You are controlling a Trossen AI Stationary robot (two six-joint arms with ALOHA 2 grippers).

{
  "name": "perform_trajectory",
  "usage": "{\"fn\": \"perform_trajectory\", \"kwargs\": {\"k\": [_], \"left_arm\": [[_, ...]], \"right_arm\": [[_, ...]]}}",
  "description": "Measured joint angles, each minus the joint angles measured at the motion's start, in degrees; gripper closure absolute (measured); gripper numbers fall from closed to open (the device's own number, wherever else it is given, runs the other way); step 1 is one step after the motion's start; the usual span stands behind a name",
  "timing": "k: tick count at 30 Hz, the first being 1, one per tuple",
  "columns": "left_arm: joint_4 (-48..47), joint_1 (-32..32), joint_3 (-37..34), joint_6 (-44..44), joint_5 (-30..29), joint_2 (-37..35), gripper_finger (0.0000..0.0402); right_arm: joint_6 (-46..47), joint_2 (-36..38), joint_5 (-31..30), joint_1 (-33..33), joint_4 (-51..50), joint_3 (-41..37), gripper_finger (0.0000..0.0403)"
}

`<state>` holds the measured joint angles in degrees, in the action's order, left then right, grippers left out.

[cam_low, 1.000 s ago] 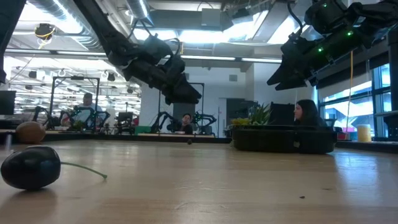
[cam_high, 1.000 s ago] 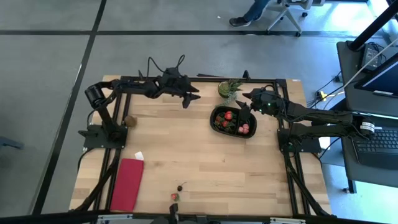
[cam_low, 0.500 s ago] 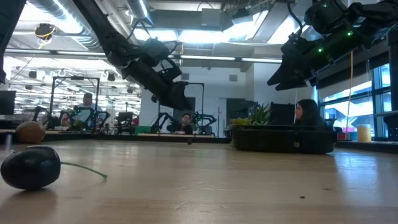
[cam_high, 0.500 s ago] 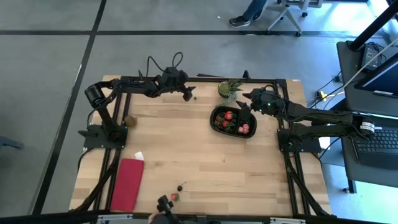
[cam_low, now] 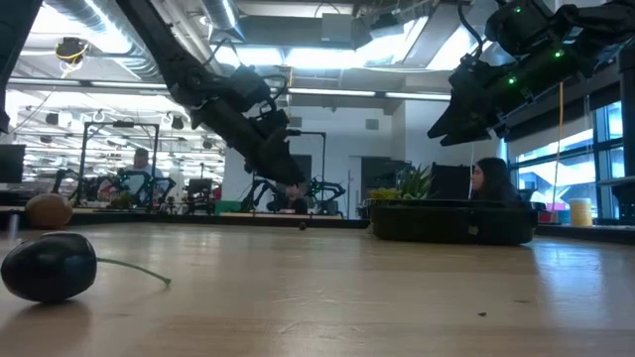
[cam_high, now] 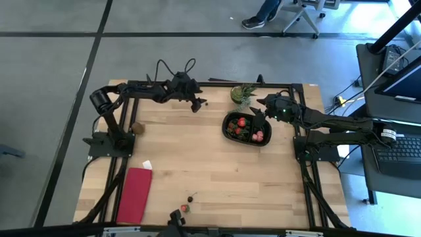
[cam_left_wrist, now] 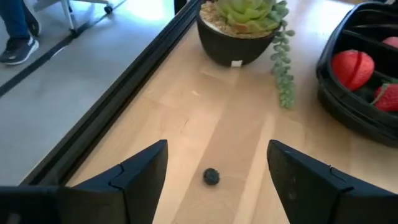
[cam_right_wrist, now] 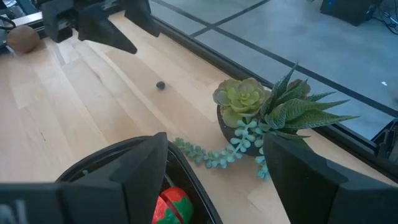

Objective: Pick and placing Produce into tupperware
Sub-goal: Put the blueberry into the of the black bin

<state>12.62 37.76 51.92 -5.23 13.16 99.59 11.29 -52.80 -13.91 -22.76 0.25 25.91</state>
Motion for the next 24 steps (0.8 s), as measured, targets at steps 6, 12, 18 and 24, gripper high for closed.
{"fn": "perform_trajectory", "kwargs": {"k": [6,12,18,24], "left_arm": [[1.30,1.63,-0.09,-0.37,4.98,1.57,0.0148],[4.39,1.80,-0.11,-0.09,7.08,5.71,0.0158],[6.27,1.81,-0.13,-3.13,7.53,7.10,0.0165],[6.26,1.40,-0.13,-9.14,8.48,7.08,0.0168]], "right_arm": [[0.02,0.00,0.00,0.02,0.00,0.00,0.0135],[0.02,0.00,0.00,0.00,-0.29,0.00,0.0135],[0.00,0.00,0.00,0.00,-1.03,0.00,0.0135],[-1.29,0.00,0.00,0.01,-1.01,0.01,0.0135]]}}
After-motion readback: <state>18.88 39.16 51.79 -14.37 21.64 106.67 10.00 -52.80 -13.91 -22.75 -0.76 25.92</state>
